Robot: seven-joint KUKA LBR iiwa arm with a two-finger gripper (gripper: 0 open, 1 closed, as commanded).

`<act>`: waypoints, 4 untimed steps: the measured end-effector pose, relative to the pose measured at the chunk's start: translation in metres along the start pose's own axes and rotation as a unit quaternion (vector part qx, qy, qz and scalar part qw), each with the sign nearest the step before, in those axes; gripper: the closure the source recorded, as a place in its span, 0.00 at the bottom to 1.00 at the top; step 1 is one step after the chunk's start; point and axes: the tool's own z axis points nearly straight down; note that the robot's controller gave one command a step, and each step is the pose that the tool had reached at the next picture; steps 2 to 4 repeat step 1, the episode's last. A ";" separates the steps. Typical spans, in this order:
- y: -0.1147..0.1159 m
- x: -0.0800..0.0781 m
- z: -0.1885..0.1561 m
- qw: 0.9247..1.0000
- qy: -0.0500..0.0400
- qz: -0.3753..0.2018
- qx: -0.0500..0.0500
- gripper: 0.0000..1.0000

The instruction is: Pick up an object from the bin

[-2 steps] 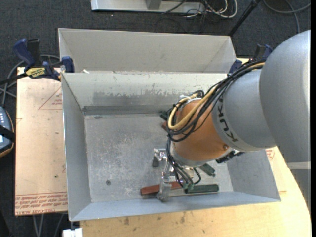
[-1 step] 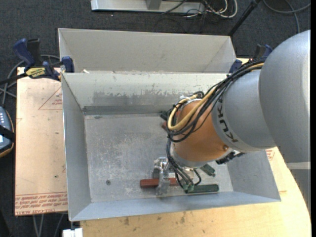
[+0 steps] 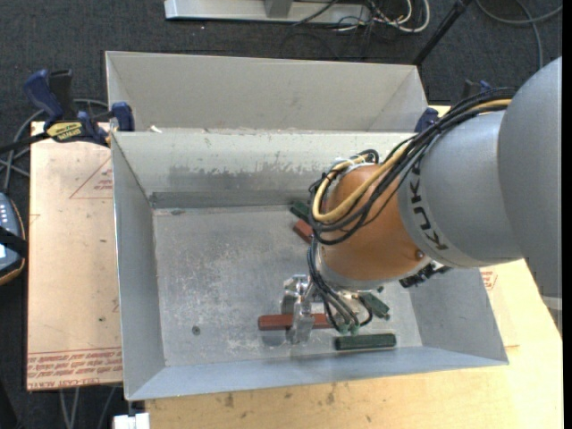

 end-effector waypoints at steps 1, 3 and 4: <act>0.000 -0.001 -0.006 1.000 0.001 0.001 0.000 1.00; 0.000 -0.001 -0.006 1.000 0.001 0.001 0.000 1.00; 0.000 -0.001 -0.006 1.000 0.001 0.001 0.000 1.00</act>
Offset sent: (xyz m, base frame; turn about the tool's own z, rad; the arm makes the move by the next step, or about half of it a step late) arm 0.0001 0.0001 0.0061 0.0000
